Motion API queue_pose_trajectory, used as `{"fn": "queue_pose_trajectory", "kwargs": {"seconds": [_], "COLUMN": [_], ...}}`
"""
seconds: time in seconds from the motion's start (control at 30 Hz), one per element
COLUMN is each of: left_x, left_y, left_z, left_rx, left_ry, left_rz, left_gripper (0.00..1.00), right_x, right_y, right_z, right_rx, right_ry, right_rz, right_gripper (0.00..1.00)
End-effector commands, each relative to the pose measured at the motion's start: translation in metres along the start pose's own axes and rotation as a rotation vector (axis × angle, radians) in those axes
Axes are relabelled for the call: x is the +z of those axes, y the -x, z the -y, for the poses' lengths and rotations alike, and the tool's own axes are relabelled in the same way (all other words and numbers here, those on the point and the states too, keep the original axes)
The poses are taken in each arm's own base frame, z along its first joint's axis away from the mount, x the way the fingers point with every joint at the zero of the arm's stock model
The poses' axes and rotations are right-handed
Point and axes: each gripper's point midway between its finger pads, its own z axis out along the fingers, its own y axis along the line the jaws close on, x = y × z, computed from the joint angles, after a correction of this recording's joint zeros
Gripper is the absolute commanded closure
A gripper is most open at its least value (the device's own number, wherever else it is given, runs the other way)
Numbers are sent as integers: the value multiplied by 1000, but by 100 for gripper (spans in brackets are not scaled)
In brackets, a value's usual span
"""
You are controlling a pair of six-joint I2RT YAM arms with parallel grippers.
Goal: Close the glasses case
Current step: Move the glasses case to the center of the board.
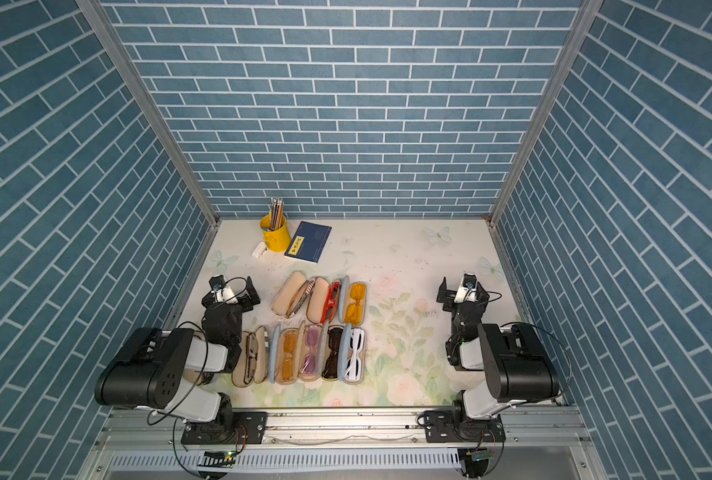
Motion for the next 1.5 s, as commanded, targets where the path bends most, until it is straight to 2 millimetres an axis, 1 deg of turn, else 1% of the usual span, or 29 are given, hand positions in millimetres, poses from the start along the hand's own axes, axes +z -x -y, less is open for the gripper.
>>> {"fn": "queue_pose_trajectory", "kwargs": {"seconds": [0.0,0.57,0.7,0.77,0.83,0.87,0.97,1.0,1.07,1.1,1.13,1.17,1.2,1.23,1.27,1.3,1.33,1.37,1.4,1.47], "left_x": [1,2,1,1,-1,-7,-22,-26,-31,-33,-35,-38,-42,-46,-50,-55,-61,-65,-71,-85], "left_y": [6,5,7,21,41,57,93,103,121,129,136,139,152,156,160,162,168,169,169,162], "left_z": [1,2,3,8,8,4,-3,-4,-8,-6,-2,6,14,22,35,50,68,79,99,138], "left_rx": [-3,2,-1,12,17,-23,-160,-195,-256,-269,-289,-297,-312,-323,-340,-336,-331,-317,-292,-219], "left_ry": [-2,-4,-12,-31,-2,26,68,77,125,121,109,82,52,30,-13,-65,-115,-127,-157,-217], "left_rz": [20,14,24,33,32,66,122,132,115,104,88,62,64,34,8,-18,-38,-72,-114,-210], "left_gripper": [0,0,0,0,0,0,0,0,0,0,0,0,0,0,0,0,0,0,0,0], "right_x": [-2,-1,-5,-10,-15,-18,-28,-31,-33,-34,-36,-38,-41,-43,-46,-49,-52,-54,-57,-64], "right_y": [5,5,7,12,25,31,50,57,65,70,73,76,79,83,87,91,93,96,97,95], "right_z": [1,2,3,6,10,14,22,22,21,19,16,13,11,7,0,-4,-8,-14,-24,-43], "right_rx": [-26,-26,-20,-14,-14,-8,46,72,110,128,150,167,194,226,243,265,297,317,341,381], "right_ry": [-2,-4,-10,-24,-51,-74,-113,-109,-94,-83,-67,-46,-35,-8,34,58,80,114,168,269], "right_rz": [26,25,38,48,68,74,97,107,74,62,46,32,19,5,-5,-17,-42,-60,-89,-164], "right_gripper": [1,1,1,1,1,1,1,1,1,1,1,1,1,1,1,1,1,1,1,1]}}
